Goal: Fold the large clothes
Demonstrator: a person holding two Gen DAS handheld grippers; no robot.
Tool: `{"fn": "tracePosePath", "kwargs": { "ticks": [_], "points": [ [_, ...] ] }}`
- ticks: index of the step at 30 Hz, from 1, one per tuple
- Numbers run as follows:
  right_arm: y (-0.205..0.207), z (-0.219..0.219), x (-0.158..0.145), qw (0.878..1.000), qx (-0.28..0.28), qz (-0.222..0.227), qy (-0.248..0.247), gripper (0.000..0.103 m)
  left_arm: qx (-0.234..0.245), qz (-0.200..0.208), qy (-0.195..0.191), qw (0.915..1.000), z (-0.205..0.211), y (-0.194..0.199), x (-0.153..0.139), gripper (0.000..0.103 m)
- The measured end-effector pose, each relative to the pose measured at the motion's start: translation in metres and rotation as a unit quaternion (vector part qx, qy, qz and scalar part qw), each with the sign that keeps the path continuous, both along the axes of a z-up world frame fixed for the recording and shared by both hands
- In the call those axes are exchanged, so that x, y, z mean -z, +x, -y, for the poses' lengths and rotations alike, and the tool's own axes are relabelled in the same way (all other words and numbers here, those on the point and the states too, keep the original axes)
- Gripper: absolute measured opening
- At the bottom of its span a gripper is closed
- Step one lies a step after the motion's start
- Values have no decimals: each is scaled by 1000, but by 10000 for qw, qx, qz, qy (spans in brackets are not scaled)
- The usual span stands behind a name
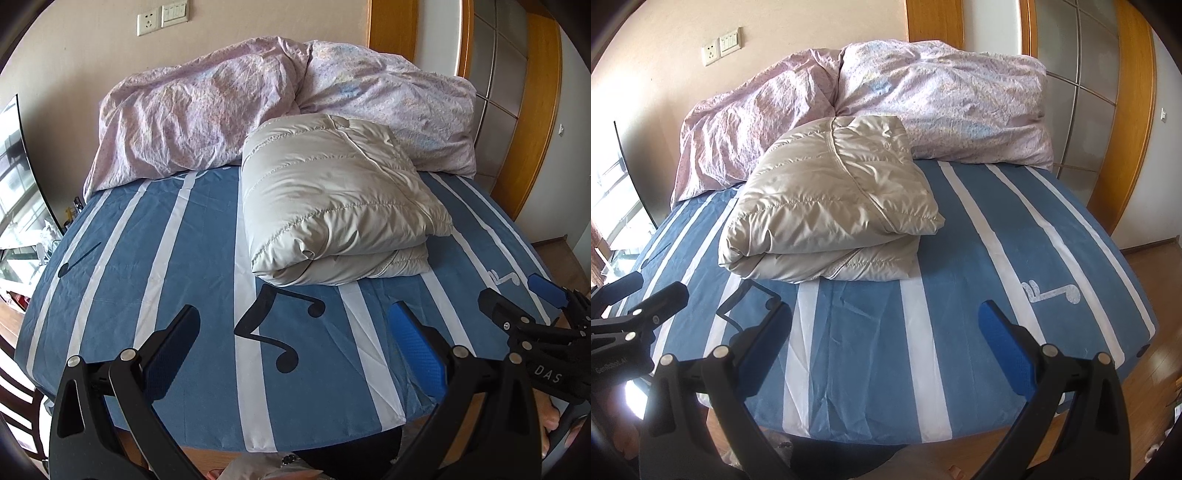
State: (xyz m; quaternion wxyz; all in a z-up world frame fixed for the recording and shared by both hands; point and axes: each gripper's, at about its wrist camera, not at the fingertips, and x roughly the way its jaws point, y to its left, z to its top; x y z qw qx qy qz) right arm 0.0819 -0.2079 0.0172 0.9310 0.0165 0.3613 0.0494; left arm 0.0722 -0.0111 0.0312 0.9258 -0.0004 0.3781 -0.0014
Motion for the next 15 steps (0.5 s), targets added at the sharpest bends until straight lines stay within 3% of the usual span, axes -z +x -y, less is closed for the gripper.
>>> {"fn": "tracePosePath", "kwargs": {
  "ticks": [15],
  "points": [
    [-1,-1,1,10000,26,1,7,101,-27,-14,54,10000,1,0,1,102]
  ]
}}
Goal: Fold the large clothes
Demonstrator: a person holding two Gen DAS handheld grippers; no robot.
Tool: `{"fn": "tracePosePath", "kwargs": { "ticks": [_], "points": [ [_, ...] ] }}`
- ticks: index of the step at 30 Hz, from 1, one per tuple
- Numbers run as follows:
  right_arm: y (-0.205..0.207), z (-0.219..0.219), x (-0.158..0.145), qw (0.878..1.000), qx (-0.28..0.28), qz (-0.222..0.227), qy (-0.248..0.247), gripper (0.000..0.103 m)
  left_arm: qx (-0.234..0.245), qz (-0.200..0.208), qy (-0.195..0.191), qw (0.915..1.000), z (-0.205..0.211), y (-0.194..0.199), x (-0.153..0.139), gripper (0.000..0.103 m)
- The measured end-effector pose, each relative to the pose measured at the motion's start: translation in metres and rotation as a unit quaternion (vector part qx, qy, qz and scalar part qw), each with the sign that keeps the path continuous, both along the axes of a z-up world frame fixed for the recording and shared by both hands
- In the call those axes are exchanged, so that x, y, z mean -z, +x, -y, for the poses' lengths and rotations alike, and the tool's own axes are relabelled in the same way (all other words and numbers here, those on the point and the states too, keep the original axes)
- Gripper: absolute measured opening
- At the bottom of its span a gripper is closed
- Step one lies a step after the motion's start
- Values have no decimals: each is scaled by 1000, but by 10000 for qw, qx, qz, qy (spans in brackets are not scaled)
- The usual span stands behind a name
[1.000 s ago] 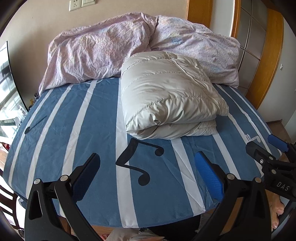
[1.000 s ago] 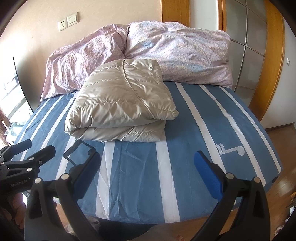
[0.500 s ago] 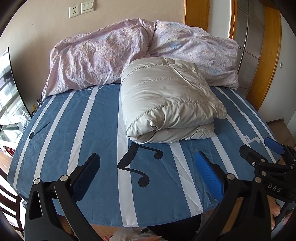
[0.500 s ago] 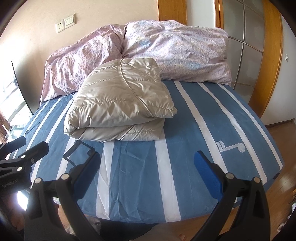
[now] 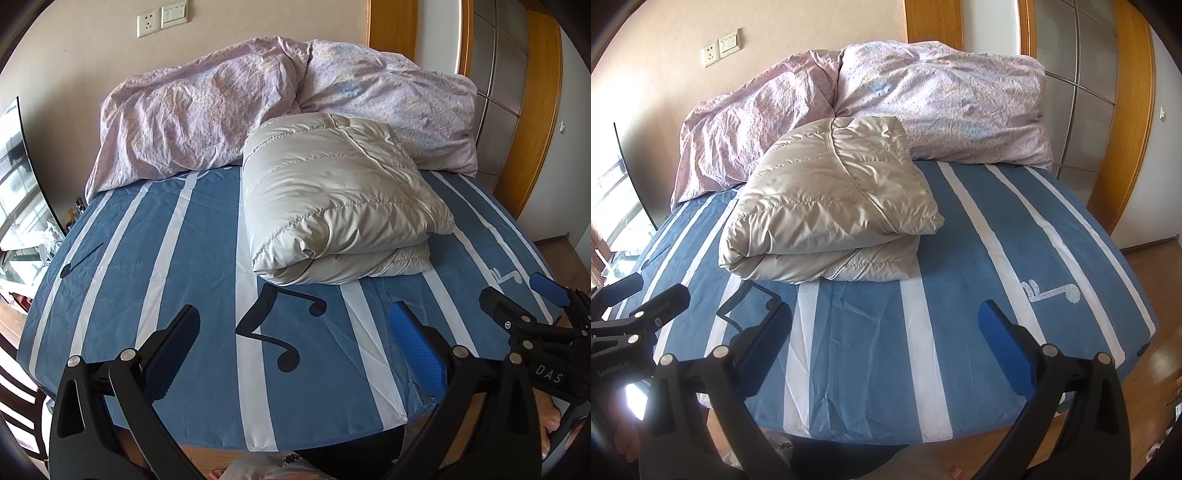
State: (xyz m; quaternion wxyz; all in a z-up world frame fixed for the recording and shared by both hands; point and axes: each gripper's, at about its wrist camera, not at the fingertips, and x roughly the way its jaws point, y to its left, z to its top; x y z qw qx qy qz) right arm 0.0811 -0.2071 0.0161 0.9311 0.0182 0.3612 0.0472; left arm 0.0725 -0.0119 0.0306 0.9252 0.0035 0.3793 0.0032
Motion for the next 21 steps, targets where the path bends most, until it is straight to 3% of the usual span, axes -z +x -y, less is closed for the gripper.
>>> {"fn": "tracePosePath", "kwargs": {
  "ticks": [21],
  "points": [
    [3,3,4,10000,34,-30,10,101,33,-30,-16,10000,3,2,4,102]
  ]
}}
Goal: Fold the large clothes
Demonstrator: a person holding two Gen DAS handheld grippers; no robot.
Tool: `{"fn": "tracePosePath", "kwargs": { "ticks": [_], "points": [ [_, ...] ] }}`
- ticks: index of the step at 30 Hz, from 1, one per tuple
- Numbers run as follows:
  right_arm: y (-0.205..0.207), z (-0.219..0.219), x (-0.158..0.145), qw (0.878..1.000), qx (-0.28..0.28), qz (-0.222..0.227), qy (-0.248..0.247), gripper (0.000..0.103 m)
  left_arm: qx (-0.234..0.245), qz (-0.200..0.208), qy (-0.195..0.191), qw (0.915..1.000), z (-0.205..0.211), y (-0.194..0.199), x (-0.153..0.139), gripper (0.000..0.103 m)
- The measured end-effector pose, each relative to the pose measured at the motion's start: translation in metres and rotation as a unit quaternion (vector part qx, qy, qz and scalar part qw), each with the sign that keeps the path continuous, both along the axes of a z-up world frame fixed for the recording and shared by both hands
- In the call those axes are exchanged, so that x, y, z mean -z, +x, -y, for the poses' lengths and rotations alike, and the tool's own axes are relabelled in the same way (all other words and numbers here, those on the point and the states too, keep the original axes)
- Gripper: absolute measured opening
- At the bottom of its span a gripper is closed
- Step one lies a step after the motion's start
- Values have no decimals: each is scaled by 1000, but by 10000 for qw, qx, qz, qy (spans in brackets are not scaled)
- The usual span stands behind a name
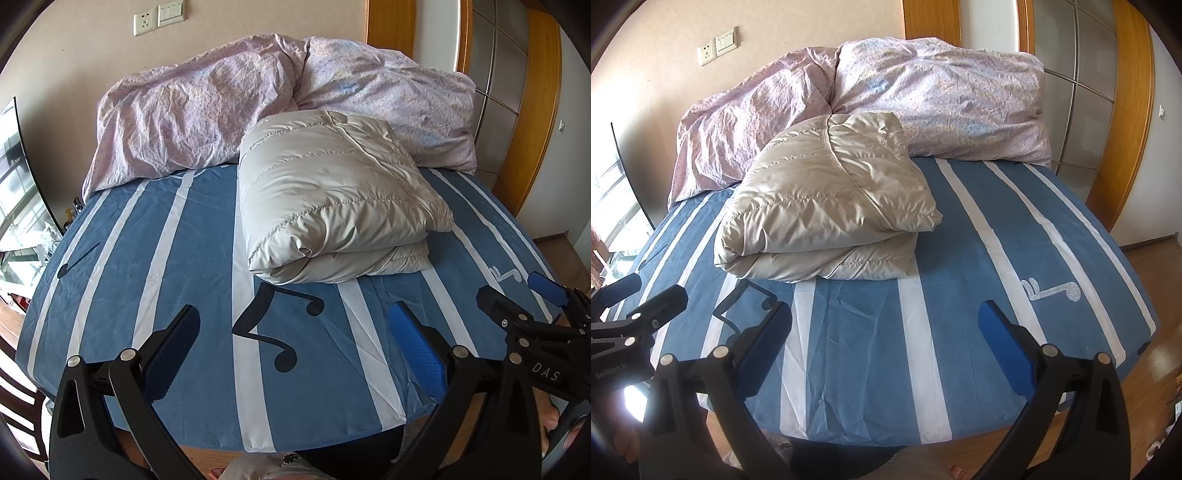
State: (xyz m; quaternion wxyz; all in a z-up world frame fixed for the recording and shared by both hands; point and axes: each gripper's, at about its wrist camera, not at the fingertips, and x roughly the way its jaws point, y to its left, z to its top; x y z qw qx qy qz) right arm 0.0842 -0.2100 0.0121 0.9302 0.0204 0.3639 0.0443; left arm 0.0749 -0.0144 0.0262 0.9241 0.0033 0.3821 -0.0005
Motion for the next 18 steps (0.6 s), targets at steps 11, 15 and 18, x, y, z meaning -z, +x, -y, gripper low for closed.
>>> {"fn": "tracePosePath", "kwargs": {
  "ticks": [11,15,18],
  "points": [
    [0,2,0,10000,28,19,-12,101,3,-2,-1,10000,1,0,0,102],
    [0,2,-2,10000,33,23,-18,101,4,-7,-9,10000,1,0,1,102],
    [0,2,-2,10000,30,23,-21,101,3,-6,-4,10000,1,0,0,102]
  ]
}}
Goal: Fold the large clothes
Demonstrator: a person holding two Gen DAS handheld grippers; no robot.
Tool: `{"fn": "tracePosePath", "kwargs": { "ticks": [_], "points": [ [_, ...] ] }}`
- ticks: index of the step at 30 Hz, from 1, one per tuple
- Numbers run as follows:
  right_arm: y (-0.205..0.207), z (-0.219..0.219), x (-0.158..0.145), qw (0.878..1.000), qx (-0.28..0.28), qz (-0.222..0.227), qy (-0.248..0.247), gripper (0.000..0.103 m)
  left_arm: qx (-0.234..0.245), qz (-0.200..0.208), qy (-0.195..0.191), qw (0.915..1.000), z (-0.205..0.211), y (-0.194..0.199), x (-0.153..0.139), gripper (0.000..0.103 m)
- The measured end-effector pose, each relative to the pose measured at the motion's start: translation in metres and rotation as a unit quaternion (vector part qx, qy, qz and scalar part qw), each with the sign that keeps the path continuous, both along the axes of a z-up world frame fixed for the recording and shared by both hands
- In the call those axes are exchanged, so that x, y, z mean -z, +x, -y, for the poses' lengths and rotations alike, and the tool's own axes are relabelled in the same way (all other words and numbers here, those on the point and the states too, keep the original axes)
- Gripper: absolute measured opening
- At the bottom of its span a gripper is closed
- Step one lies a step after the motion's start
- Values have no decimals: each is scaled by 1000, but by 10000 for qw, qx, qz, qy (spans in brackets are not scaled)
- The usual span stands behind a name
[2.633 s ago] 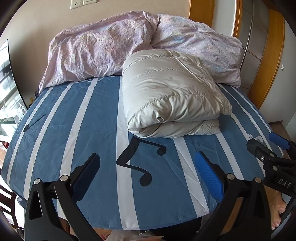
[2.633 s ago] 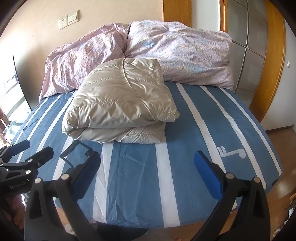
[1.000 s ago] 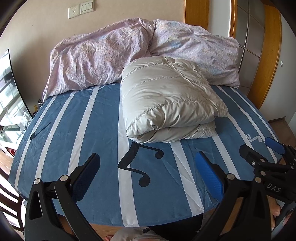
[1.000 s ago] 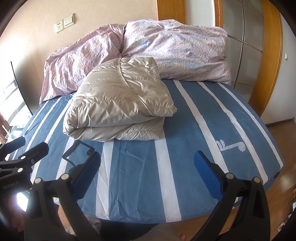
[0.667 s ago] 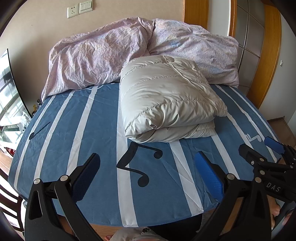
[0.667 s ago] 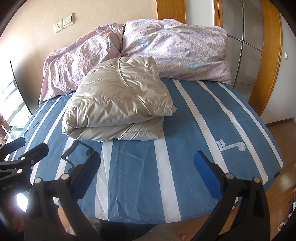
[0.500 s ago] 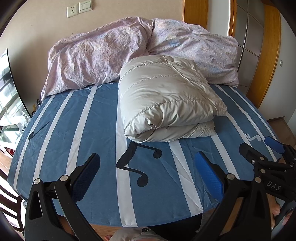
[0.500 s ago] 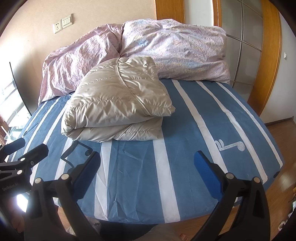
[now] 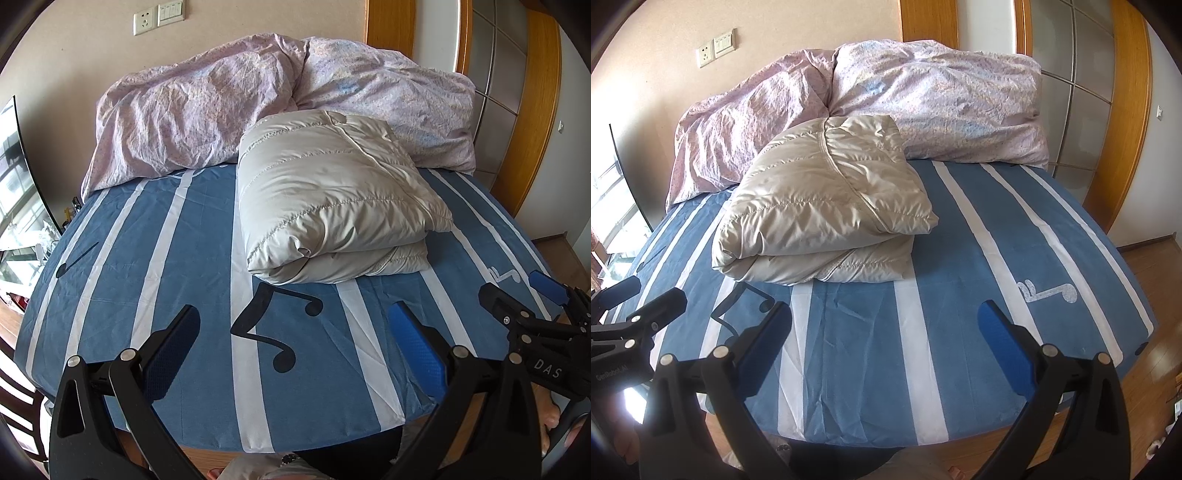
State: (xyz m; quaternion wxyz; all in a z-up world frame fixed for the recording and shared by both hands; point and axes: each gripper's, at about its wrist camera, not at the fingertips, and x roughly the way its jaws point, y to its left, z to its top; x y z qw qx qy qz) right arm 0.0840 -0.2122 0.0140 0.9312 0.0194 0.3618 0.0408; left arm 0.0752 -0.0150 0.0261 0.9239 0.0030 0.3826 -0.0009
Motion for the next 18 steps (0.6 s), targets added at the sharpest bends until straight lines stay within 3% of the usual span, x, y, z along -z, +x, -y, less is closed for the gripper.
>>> {"fn": "tracePosePath", "kwargs": {
  "ticks": [18],
  "points": [
    [1,1,-2,10000,-3,0,-20,101,28,5,18,10000,3,2,0,102]
  ]
}}
